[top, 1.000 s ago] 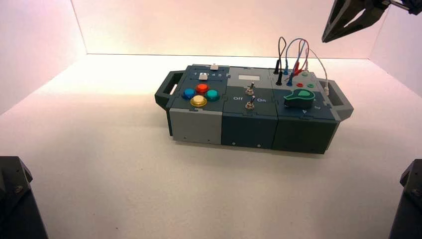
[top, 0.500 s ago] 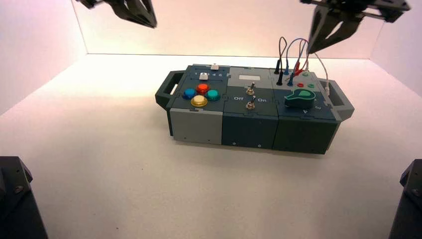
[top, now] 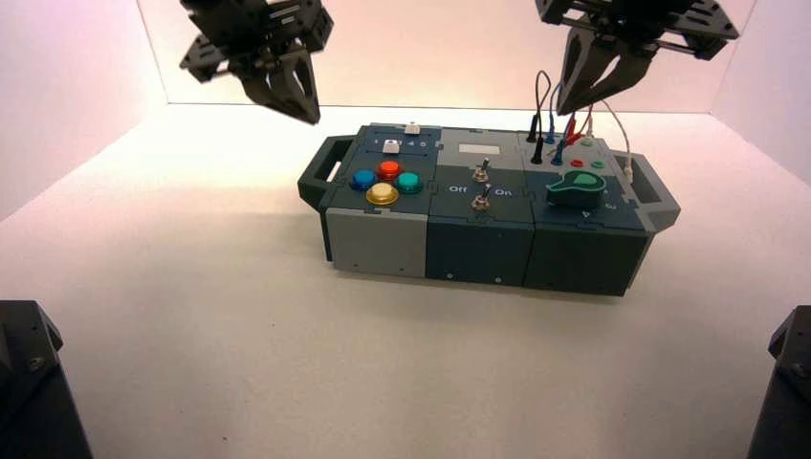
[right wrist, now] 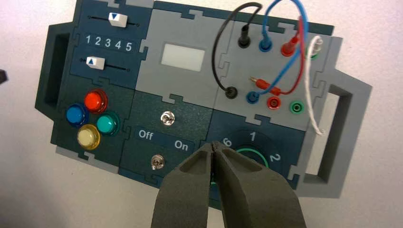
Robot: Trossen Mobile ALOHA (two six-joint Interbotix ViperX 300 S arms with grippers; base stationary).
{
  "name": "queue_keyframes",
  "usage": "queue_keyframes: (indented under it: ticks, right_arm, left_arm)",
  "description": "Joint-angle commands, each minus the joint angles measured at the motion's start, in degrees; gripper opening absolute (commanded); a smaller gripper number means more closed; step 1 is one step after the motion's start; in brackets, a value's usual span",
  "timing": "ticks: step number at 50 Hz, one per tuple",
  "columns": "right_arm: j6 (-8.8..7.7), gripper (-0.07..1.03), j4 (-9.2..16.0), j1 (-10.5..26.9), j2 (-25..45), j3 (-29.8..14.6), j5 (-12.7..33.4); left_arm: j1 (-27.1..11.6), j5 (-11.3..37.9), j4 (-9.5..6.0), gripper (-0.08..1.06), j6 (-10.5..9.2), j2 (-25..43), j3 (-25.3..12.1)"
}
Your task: Flip the top switch off with the right gripper.
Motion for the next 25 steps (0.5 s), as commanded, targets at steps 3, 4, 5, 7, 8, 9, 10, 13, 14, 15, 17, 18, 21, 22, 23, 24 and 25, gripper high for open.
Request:
queue_keyframes:
  ticks: [3,4,5,7,8,9,10,13,14,15,17,18,21,22,23,24,25]
  right_arm:
    - [0.26,-0.02,0.2,0.5,1.5,-2.2,-1.1]
    - [0.26,-0.02,0.2,0.4,1.7,-2.2,-1.1]
    - [0.26,-0.02,0.2,0.4,1.9,-2.4,-1.2]
    - [0.18,-0.02,0.2,0.6,2.5,-2.5,-1.4]
    - [0.18,-0.02,0.2,0.7,2.9,-2.5,-1.4]
    - [0.18,-0.02,0.2,0.8,3.3,-2.7,-1.4]
    - [0.18,-0.02,0.2,0.8,3.6,-2.9,-1.5]
    - [0.18,-0.02,0.2,1.0,4.5,-3.4,-1.5]
    - [0.18,-0.02,0.2,1.1,4.7,-3.5,-1.5]
    - [0.26,-0.02,0.2,1.1,4.8,-3.7,-1.6]
    - [0.26,-0.02,0.2,1.3,5.4,-4.0,-1.7]
    - [0.18,-0.02,0.2,1.3,5.8,-4.2,-1.7]
    - [0.18,-0.02,0.2,1.5,6.2,-4.7,-1.8]
    - [0.18,-0.02,0.2,1.6,6.3,-4.8,-1.7]
    - [0.18,-0.02,0.2,1.7,6.4,-4.8,-1.7]
    - [0.18,-0.02,0.2,1.8,6.5,-5.0,-1.7]
    - [0.18,-0.02,0.2,1.8,6.7,-5.2,-1.8]
  left_arm:
    - [-0.2,0.4,-0.18,-0.03,-0.09,1.4,-2.3]
    - [-0.2,0.5,-0.18,-0.03,-0.09,1.7,-2.5]
    - [-0.2,0.5,-0.18,-0.03,-0.09,1.8,-2.5]
    - [-0.2,0.7,-0.18,-0.03,-0.09,2.4,-2.7]
    - [-0.2,0.7,-0.18,-0.03,-0.09,2.6,-2.9]
    - [-0.2,0.8,-0.18,-0.03,-0.09,2.8,-2.9]
    - [-0.2,0.9,-0.18,-0.03,-0.09,3.1,-3.1]
    - [-0.1,1.2,-0.18,-0.03,-0.09,4.0,-3.6]
    - [-0.2,1.3,-0.18,-0.03,-0.09,4.3,-3.8]
    - [-0.2,1.5,-0.18,-0.03,-0.09,4.6,-4.0]
    - [-0.2,1.7,-0.18,-0.03,-0.09,5.1,-4.4]
    - [-0.2,1.8,-0.18,-0.03,-0.09,5.4,-4.7]
    - [-0.2,2.4,-0.18,-0.03,-0.09,6.2,-5.4]
    - [-0.2,2.5,-0.18,-0.03,-0.09,6.6,-5.7]
    - [-0.2,2.7,-0.18,-0.03,-0.09,6.9,-6.0]
    - [-0.2,2.8,-0.18,-0.03,-0.09,7.0,-6.1]
    - [-0.2,3.0,-0.18,-0.03,-0.09,7.3,-6.2]
